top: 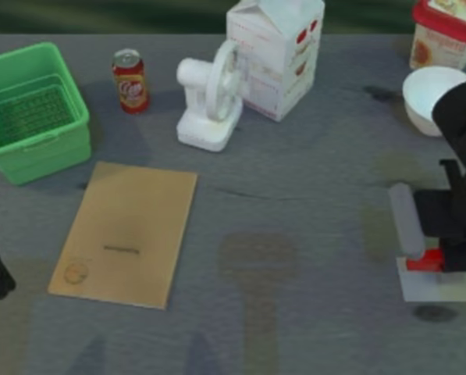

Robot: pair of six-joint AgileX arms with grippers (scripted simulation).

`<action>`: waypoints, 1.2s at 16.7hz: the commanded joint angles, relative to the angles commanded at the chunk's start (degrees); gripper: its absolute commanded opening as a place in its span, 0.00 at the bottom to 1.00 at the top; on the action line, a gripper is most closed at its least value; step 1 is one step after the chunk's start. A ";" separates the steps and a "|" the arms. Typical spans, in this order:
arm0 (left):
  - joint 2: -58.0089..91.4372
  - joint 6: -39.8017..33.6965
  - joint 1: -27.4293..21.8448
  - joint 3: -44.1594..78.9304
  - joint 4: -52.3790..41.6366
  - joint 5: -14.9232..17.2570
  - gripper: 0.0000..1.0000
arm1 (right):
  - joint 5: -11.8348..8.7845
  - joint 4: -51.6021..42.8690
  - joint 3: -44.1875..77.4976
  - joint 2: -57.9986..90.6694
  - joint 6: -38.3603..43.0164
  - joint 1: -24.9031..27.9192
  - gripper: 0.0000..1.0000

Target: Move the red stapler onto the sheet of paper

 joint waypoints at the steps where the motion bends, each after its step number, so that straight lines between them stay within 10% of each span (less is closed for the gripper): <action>1: 0.00 0.00 0.00 0.00 0.00 0.00 1.00 | 0.01 1.35 -1.07 0.58 -0.02 -0.02 0.00; 6: 0.00 0.00 0.00 0.00 0.00 0.00 1.00 | 0.01 2.26 -1.84 0.99 -0.06 -0.02 0.00; 20: 0.00 0.00 0.00 0.00 0.00 0.00 1.00 | 0.01 2.26 -1.84 0.99 -0.06 -0.02 1.00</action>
